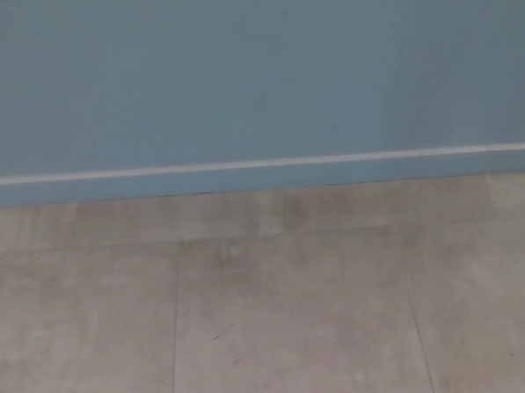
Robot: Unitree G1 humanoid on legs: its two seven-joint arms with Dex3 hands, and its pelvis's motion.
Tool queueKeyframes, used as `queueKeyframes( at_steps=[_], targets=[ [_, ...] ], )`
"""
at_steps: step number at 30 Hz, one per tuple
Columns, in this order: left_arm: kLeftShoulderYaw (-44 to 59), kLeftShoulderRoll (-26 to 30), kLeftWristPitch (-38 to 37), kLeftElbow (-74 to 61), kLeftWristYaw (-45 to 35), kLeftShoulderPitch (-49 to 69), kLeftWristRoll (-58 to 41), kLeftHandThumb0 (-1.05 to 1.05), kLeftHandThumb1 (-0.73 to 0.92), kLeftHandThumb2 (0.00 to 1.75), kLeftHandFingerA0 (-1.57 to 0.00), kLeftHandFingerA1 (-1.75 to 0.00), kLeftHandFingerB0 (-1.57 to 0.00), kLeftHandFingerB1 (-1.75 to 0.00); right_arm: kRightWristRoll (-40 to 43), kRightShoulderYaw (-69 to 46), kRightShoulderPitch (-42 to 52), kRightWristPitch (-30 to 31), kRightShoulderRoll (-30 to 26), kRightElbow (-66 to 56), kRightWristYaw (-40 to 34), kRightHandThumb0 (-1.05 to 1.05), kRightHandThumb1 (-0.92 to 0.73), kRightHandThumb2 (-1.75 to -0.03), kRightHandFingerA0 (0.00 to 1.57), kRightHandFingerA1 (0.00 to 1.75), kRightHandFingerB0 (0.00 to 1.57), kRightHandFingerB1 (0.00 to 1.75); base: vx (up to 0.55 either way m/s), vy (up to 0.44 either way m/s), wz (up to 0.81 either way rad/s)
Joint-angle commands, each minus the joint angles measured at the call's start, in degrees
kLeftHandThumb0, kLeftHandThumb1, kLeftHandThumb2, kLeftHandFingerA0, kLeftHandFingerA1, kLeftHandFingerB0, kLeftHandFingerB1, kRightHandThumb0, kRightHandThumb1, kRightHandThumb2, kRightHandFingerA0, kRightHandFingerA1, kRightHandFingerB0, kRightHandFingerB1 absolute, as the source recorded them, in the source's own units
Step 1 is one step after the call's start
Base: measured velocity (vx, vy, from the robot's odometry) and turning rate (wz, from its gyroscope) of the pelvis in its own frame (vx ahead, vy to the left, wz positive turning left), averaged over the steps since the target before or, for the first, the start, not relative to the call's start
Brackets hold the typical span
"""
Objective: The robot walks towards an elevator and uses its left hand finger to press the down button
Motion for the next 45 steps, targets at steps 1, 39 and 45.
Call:
queueKeyframes(
  at_steps=[1,39,45],
  targets=[
    [0.5,0.8,0.7,0.8,-1.1,-0.6,-0.1,-0.43,0.67,0.59,-0.63,-0.64,-0.57,-0.42,-0.3,-0.2,-0.1,0.1,-1.0,0.4,-0.2,-0.38,-0.54,-0.57,0.75,0.59,0.54,0.38,0.0,0.0,0.0],
    [-0.2,1.2,2.7,1.8,-1.5,-2.4,0.8,-0.42,0.69,0.61,-0.59,-0.56,-0.53,-0.4,0.2,-0.9,-0.7,-0.1,-0.9,-0.3,1.8,-0.38,-0.56,-0.58,0.73,0.58,0.51,0.37,0.05,0.084,-0.04],
    [-0.1,0.6,2.0,1.0,0.1,-1.6,0.8,-0.4,0.69,0.61,-0.62,-0.63,-0.55,-0.42,-0.5,-0.4,-0.7,0.3,-1.0,-0.5,1.4,-0.44,-0.46,-0.8,0.68,0.67,0.44,0.5,0.22,-0.108,0.12]
  ],
)
